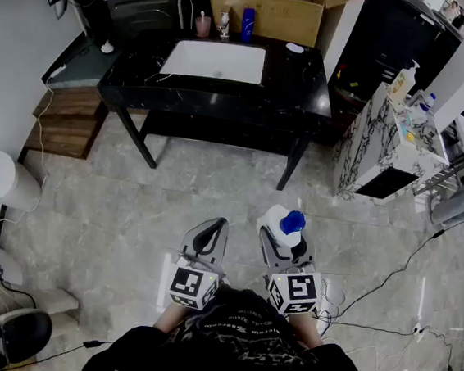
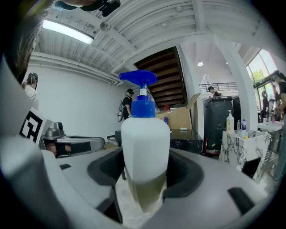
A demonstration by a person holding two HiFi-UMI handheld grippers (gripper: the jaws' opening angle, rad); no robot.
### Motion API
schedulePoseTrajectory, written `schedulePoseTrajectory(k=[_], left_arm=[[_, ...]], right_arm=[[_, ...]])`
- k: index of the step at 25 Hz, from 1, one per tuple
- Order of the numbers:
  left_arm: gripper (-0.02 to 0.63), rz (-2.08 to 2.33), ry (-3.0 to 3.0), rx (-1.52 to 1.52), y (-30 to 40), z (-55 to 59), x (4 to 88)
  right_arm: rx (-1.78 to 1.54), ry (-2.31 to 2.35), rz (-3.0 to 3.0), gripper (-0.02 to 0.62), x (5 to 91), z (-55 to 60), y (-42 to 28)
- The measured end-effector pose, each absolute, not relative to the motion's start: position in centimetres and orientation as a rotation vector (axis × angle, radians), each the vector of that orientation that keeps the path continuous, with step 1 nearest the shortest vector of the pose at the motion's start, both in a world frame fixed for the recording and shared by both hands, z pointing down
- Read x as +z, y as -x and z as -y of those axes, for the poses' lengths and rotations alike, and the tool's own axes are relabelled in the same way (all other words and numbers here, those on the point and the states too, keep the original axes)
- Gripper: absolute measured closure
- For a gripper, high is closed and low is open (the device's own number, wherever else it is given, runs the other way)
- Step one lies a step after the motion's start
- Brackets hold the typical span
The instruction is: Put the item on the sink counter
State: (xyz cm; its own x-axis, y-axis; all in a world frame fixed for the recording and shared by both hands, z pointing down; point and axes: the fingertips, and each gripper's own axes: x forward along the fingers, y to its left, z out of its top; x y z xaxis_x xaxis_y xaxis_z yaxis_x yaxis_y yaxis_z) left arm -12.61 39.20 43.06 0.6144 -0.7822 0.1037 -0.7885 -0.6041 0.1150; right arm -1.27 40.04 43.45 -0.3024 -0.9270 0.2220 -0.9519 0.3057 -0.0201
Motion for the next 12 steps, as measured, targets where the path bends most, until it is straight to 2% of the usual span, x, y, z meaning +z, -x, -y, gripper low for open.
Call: schedulePoseTrajectory(k=[12], left_arm=[[0.598, 1.323, -2.696, 0.062, 14.6, -37.2, 43.6]], right_arm=[[0.233, -1.791, 2.429, 0.331, 43.3, -38.1, 2.2]])
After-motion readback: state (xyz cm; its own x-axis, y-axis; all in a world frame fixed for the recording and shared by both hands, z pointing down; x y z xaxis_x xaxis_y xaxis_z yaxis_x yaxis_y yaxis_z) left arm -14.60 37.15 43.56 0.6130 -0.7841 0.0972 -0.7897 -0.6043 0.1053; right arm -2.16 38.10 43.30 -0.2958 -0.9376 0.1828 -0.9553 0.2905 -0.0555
